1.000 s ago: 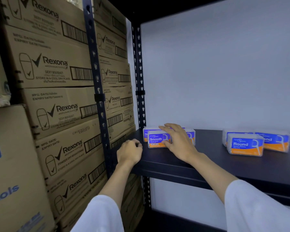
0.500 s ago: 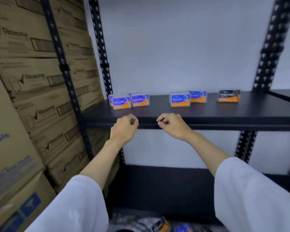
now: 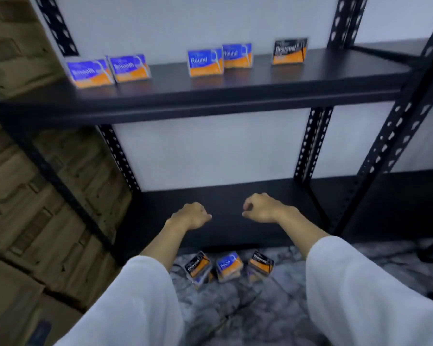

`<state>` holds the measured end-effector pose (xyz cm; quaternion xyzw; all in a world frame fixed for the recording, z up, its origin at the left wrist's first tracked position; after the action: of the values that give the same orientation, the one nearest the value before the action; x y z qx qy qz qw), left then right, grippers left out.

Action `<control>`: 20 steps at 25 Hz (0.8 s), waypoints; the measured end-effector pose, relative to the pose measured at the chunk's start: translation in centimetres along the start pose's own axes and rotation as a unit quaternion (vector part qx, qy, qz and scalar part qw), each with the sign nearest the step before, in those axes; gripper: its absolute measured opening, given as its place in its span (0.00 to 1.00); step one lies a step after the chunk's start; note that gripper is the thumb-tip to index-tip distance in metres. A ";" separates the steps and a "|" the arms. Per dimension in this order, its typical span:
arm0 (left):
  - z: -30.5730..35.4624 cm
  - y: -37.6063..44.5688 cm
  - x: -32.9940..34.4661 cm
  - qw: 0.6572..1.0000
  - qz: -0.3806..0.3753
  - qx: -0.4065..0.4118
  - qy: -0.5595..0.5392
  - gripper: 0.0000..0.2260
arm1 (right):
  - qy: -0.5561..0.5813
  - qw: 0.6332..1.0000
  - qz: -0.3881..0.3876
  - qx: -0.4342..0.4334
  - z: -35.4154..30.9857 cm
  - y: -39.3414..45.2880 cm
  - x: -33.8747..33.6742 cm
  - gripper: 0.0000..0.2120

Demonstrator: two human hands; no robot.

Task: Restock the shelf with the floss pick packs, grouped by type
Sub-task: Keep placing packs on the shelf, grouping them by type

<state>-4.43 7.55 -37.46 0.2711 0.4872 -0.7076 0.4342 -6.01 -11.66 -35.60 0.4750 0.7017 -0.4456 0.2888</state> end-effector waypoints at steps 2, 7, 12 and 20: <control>-2.0 2.5 4.7 0.999 -0.030 -0.024 -0.007 0.15 | -0.001 0.999 -0.022 0.030 3.2 1.9 4.0 0.13; -8.5 6.8 14.0 0.992 -0.047 -0.108 -0.046 0.16 | 0.002 0.994 -0.070 0.088 8.7 5.9 14.1 0.16; -13.6 9.1 18.9 0.984 -0.005 -0.173 -0.049 0.28 | -0.010 0.989 -0.058 0.136 13.3 8.7 21.4 0.23; -14.6 12.2 20.8 0.993 0.064 -0.101 -0.005 0.32 | 0.010 0.985 -0.033 0.170 18.7 10.4 25.2 0.36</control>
<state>-4.18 11.95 -65.27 0.2533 0.5355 -0.6266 0.5064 -6.35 -16.59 -68.35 0.4980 0.6337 -0.5633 0.1819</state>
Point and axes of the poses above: each hand's wrist, its own y-axis towards the middle knuckle, its own x-axis out of the palm, z = x × y, the point moved 10 cm from there along y, towards the middle knuckle
